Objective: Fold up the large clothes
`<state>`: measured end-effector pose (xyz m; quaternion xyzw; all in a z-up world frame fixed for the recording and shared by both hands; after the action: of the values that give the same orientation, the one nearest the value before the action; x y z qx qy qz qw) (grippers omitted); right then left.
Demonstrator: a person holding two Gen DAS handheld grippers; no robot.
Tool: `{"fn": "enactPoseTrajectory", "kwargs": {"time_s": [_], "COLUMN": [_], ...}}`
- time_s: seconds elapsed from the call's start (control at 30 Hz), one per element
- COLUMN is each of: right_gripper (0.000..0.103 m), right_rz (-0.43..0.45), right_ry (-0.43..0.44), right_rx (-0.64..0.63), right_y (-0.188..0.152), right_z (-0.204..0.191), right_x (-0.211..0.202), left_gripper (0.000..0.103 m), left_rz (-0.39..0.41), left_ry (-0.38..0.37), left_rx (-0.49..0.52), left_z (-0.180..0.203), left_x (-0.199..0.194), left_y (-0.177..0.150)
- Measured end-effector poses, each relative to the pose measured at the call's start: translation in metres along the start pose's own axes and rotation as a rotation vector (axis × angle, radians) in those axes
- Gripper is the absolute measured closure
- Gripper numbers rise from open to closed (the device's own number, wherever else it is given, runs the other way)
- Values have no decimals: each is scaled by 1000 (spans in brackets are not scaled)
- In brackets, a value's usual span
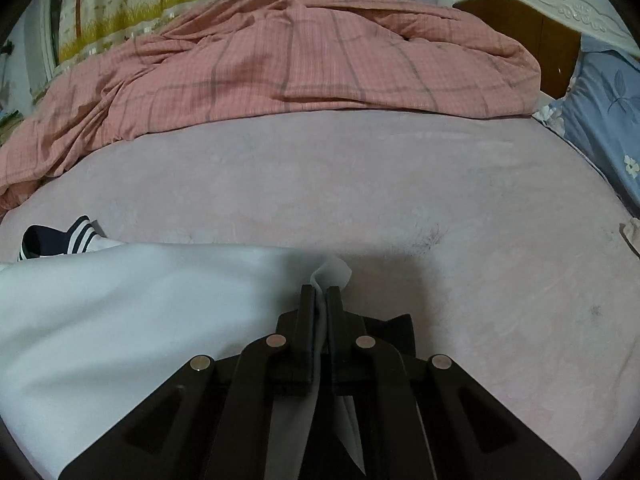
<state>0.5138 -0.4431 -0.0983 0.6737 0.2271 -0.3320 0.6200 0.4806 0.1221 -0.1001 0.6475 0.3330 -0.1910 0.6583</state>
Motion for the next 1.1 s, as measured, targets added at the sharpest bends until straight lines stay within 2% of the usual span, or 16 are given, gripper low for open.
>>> {"fn": "enactPoseTrajectory", "kwargs": {"time_s": [0.03,0.1,0.13,0.17,0.2,0.23,0.27,0.3,0.4,0.47,0.5,0.67,0.77,0.87,1.0,1.1], "right_gripper": [97,97,97,97,92,80,73,60,58,50,41,40,40,40,40,40], "right_rz": [6,39,94,141,187,226,247,246,160,83,64,10,-57,-103,-143,-136], "right_ry": [2,2,-4,3,16,29,55,90,230,291,303,269,266,264,321,325], "right_rx": [5,36,34,23,14,9,12,13,-16,-65,-84,-307,-378,-434,-426,-409], "right_y": [2,5,11,14,18,21,22,20,9,-3,-7,-44,-63,-75,-80,-82], "right_z": [1,7,5,3,-1,-6,-12,-19,-50,-77,-87,-155,-174,-177,-168,-162], "right_x": [-3,-21,-43,-60,-77,-94,-110,-119,-123,-116,-113,-98,-84,-76,-76,-82], "left_gripper": [91,88,81,65,58,52,53,52,46,39,39,39,38,36,36,36], "left_rz": [50,222,304,358,412,449,474,482,424,335,297,72,2,-62,-41,-28], "left_ry": [4,24,55,72,53,22,-12,-37,-133,-201,-248,-357,-363,-354,-300,-307], "left_rx": [-9,-10,5,8,1,-10,-15,-9,68,141,175,263,251,249,301,293], "left_z": [-4,-8,-7,-7,-6,-4,-2,4,35,62,76,133,141,144,152,150], "left_x": [-8,-43,-63,-78,-95,-109,-121,-131,-144,-141,-138,-102,-90,-82,-82,-86], "left_y": [3,14,20,24,26,27,27,28,25,16,10,-26,-38,-45,-54,-55]}}
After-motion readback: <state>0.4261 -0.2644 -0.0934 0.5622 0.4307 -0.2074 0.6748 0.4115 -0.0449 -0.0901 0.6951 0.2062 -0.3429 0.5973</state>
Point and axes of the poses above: each gripper's, at about its wrist camera, not at the fingertips, and x roughly the way its jaws point, z to its right, y to its top, the point moved 6 cm from there along x, roughly the way its jaws point, and after that the axes turned 1 degree about -y, right-handed, at the moved point
